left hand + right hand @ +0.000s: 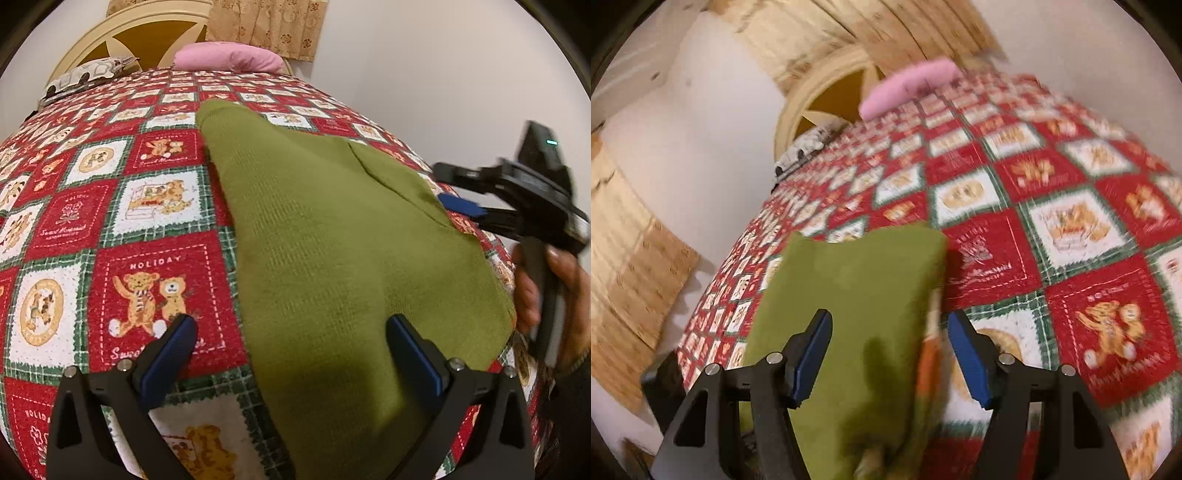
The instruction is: Fold small clothes
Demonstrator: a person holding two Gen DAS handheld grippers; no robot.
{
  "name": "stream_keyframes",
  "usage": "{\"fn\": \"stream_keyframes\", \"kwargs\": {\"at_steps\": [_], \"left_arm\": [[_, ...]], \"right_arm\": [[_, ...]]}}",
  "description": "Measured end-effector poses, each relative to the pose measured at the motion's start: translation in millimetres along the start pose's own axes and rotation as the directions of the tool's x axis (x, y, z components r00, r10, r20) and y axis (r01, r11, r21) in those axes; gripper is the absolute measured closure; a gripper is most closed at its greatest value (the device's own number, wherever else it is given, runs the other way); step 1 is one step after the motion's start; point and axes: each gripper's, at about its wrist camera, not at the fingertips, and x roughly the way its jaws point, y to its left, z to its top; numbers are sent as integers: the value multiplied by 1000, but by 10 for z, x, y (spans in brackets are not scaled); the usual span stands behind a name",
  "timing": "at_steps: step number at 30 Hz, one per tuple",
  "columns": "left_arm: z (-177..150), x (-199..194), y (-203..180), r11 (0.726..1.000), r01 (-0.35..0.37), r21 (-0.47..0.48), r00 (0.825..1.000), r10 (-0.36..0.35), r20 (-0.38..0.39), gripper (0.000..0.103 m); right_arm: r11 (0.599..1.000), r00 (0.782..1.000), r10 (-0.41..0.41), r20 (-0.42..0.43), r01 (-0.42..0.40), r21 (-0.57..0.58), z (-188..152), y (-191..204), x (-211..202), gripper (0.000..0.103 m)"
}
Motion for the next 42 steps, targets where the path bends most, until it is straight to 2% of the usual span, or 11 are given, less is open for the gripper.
{"fn": "stream_keyframes", "kwargs": {"at_steps": [4,12,23,31,36,37,38,39,42], "left_arm": [[-1,9,-7,1000,-4,4,1000,4,-4,0],[15,31,-9,1000,9,2,1000,-9,-10,0],[41,56,-1,1000,19,2,1000,-19,-13,0],[43,60,-23,1000,28,14,1000,-28,-15,1],[60,71,-76,999,25,37,999,-24,-25,7],[63,66,-85,999,30,43,999,-29,-28,14],[74,55,-100,998,44,51,998,-42,-35,27],[91,33,-126,997,56,59,998,-53,-45,29],[117,-5,-169,997,23,69,998,-19,-56,39]], "right_arm": [[998,998,33,-60,-30,52,150,-186,303,37],[996,990,77,-114,-73,42,346,-228,628,38],[994,987,105,-122,-104,14,363,-240,768,62],[991,981,135,-141,-133,28,340,-261,796,65],[982,971,176,-163,-162,97,359,-352,834,64],[982,972,173,-161,-159,97,358,-348,830,65],[987,977,153,-152,-142,78,349,-311,815,67],[991,980,132,-146,-125,55,340,-272,798,68],[997,990,80,-120,-81,-1,317,-122,732,75]]}}
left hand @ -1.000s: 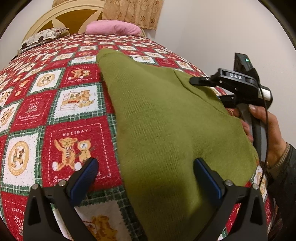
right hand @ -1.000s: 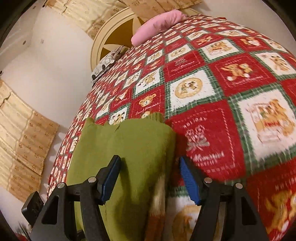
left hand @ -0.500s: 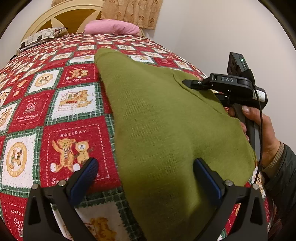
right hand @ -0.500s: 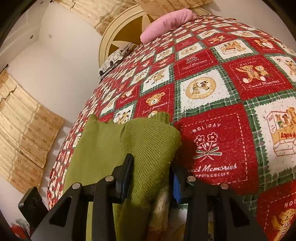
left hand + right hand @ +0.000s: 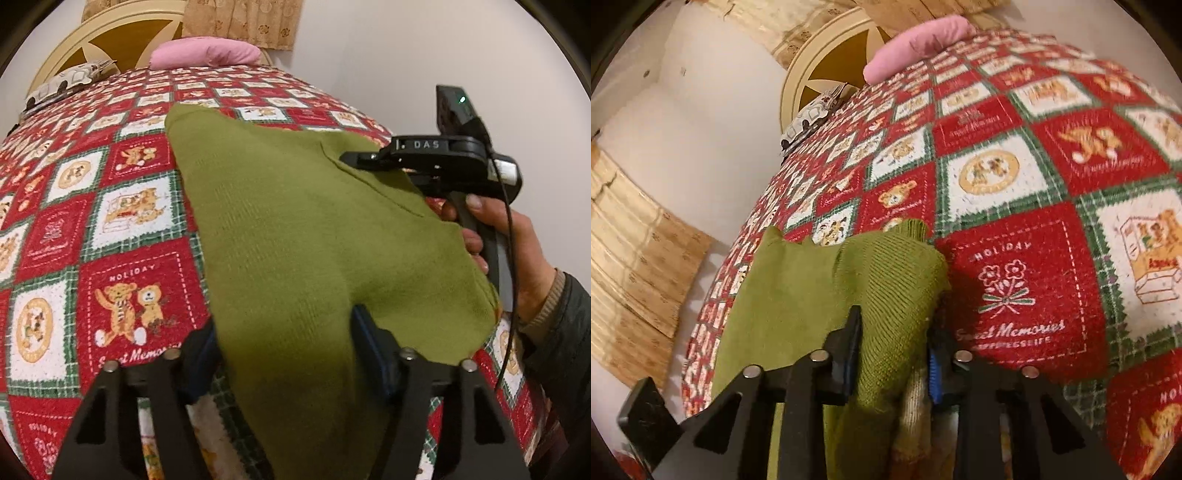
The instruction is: Fold small clothes
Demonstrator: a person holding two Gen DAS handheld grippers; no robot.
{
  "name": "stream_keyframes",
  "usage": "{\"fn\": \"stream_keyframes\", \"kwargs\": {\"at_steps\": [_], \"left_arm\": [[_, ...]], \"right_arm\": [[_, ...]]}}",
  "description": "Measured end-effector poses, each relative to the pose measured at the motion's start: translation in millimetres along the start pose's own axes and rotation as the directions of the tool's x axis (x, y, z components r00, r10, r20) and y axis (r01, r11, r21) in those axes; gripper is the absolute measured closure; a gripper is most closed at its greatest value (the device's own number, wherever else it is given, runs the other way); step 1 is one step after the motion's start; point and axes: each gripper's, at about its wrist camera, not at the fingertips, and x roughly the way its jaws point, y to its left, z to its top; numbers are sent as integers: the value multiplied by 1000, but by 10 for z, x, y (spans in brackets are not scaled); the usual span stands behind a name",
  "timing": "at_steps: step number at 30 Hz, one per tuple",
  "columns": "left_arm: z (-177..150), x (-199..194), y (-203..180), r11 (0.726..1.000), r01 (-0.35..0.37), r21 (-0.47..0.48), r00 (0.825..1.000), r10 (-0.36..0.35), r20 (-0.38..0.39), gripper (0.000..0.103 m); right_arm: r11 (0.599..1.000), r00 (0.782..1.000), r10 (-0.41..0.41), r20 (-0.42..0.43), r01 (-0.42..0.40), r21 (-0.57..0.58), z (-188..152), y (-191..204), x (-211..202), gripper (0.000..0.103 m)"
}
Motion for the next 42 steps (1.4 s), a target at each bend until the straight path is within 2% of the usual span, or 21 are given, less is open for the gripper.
{"fn": "stream_keyframes", "kwargs": {"at_steps": [5,8,14,21,32,42], "left_arm": [[3,-152,-55,998,-51,35,999,51,8,63],[-7,-271,-84,997,-67,49,998,66,10,66],[-124,-574,-110,994,-78,71,996,75,39,67],[-325,-924,52,995,-89,43,994,86,62,68],[-658,-1333,475,989,-149,-22,984,151,93,68],[-1032,-1764,976,963,-235,-133,959,252,131,68]], "right_arm": [[1000,999,-17,48,17,-10,-44,153,-136,77],[1000,998,1,69,1,-24,-73,296,-257,77],[998,997,21,72,-17,-66,-174,674,-393,77],[995,996,68,51,-63,-78,-388,973,-385,77],[979,988,152,-16,-153,-136,-739,1688,-47,77],[948,966,236,-104,-252,-194,-931,2476,461,77]]}}
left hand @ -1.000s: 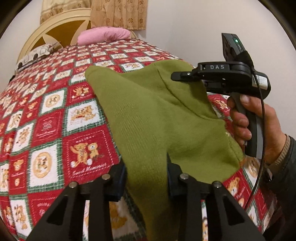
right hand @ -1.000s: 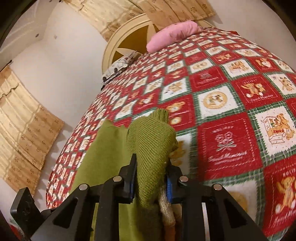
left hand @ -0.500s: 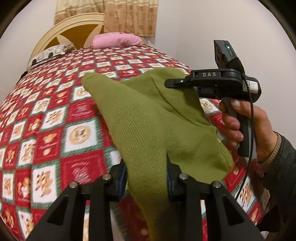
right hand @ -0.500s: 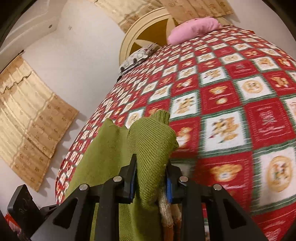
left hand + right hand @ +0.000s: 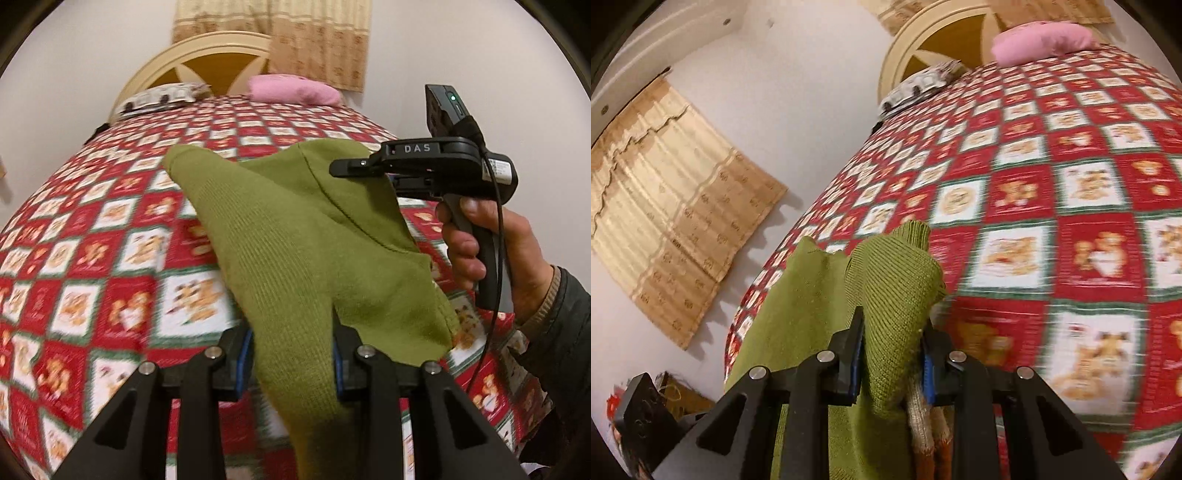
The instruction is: Fold small clothes
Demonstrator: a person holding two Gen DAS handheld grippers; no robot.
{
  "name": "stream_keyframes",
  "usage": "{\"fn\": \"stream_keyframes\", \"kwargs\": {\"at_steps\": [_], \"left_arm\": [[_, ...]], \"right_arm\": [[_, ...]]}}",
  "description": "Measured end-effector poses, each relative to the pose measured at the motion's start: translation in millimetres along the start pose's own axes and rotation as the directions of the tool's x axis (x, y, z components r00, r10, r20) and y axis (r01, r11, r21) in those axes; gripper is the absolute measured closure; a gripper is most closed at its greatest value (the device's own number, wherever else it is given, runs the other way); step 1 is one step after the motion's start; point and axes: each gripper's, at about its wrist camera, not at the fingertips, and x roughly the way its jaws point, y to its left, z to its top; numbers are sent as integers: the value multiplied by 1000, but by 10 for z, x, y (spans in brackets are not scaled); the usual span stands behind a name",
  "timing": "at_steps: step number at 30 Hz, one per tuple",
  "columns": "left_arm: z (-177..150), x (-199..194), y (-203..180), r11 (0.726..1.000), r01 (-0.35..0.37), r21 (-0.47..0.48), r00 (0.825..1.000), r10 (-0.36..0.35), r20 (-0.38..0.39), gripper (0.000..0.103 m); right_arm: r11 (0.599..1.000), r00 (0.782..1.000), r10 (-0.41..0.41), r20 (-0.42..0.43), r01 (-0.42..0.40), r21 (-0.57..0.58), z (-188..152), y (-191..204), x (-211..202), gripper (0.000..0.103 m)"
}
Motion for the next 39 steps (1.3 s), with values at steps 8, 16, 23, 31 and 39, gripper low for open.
{"fn": "stream_keyframes", "kwargs": {"at_steps": [8,16,23,31,39], "left_arm": [[-194,-222,419,995,-75,-66,997,77,19,69],[-385,-421,705,986,-133,-99,990,137,32,69],[-487,-532,867,981,-155,-120,987,160,30,69],[-565,-629,935,977,-169,-129,984,175,38,69],[-714,-644,1008,974,-180,-140,983,184,20,69]], "right_arm": [[995,995,52,-83,-59,-84,-14,576,623,78],[986,986,82,-145,-102,-133,-105,1031,1034,78],[978,978,91,-186,-122,-168,-173,1304,1246,78],[973,972,101,-212,-141,-180,-218,1482,1389,78],[970,964,96,-247,-147,-196,-291,1555,1533,78]]}}
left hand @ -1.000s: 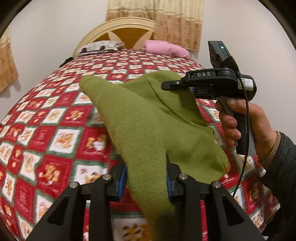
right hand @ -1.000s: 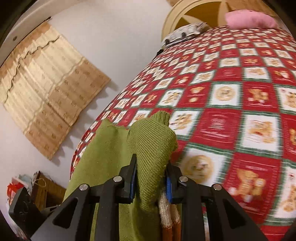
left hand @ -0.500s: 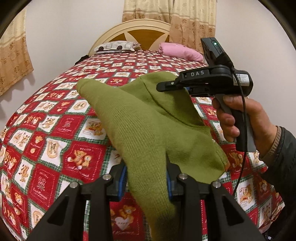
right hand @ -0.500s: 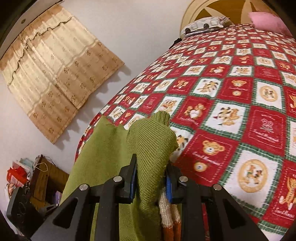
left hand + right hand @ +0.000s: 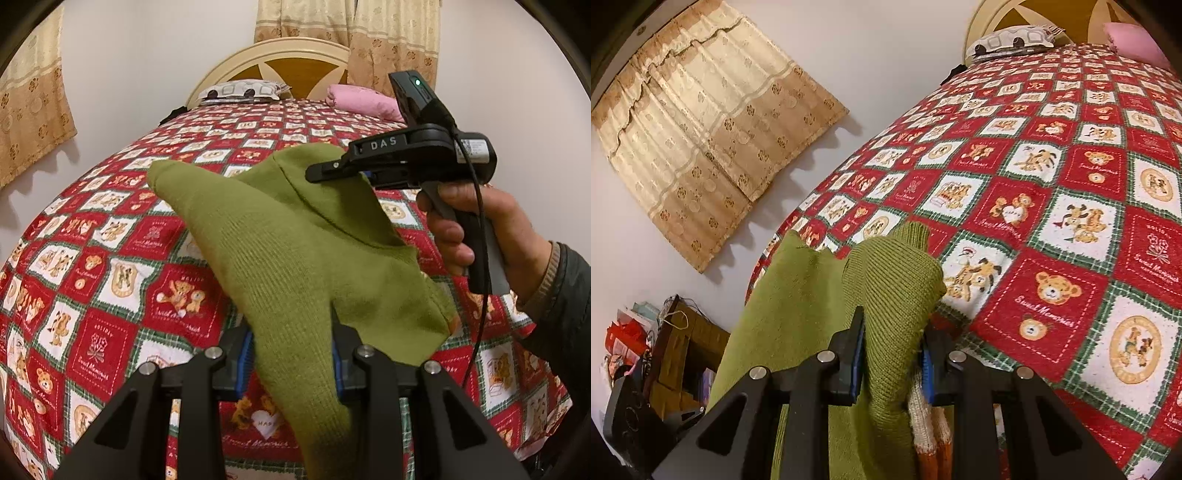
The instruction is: Fold small clothes
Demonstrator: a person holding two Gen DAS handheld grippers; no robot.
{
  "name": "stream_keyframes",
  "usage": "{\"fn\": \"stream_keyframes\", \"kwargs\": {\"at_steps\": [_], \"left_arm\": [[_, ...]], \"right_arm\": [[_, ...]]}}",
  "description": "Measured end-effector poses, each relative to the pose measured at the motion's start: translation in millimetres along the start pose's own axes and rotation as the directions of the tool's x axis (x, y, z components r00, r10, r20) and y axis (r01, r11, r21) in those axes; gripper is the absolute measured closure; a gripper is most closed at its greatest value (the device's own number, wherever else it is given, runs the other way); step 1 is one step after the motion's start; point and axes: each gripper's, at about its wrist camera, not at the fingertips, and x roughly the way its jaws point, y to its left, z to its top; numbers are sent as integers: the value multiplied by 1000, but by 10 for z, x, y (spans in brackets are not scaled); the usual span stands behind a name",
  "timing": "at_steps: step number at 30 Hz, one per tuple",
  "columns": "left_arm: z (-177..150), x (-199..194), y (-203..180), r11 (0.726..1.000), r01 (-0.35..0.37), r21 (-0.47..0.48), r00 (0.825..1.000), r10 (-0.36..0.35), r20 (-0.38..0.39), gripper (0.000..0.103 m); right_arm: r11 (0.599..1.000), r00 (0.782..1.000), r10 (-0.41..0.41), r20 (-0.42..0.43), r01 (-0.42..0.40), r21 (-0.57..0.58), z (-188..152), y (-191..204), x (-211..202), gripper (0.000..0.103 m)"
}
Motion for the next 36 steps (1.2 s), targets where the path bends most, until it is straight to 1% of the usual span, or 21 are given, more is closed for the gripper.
{"fn": "stream_keyframes", "kwargs": {"at_steps": [9,12,15,18,25,27,28,29,30,33,35,36], "left_arm": [[-232,114,152,999,1,-37,998,-3,-61,67],[-286,148,169,998,3,-58,997,-7,-73,66],[-295,167,172,997,3,-71,997,-8,-76,62],[-314,205,180,997,-6,-74,997,-1,-82,56],[-325,268,141,998,-25,-64,996,19,-86,47],[-333,285,133,998,-41,-56,996,37,-84,40],[-334,289,131,997,-52,-53,995,47,-84,34],[-334,286,129,997,-68,-48,995,64,-81,31],[-335,283,133,996,-72,-45,994,68,-81,30],[-327,260,143,996,-88,-34,992,85,-91,23],[-323,220,135,995,-99,-15,991,97,-91,22],[-312,155,142,994,-107,-10,992,106,-75,22]], "right_arm": [[1000,999,-18,-51,18,-6,-63,29,249,78],[1000,998,-20,-54,20,3,-69,21,306,78],[999,998,-34,-55,35,13,-66,-13,350,78],[998,996,-61,-62,63,29,-76,-88,398,78],[993,993,-81,-86,88,75,-123,-280,527,78],[992,992,-84,-90,91,85,-135,-312,541,77],[992,992,-84,-90,92,86,-144,-318,541,77],[992,992,-91,-89,98,78,-151,-305,536,77],[992,991,-98,-89,104,69,-151,-283,541,77],[991,988,-129,-86,132,35,-155,-209,525,75],[989,986,-144,-85,146,25,-157,-165,495,72],[988,985,-155,-73,156,18,-156,-128,440,70]]}}
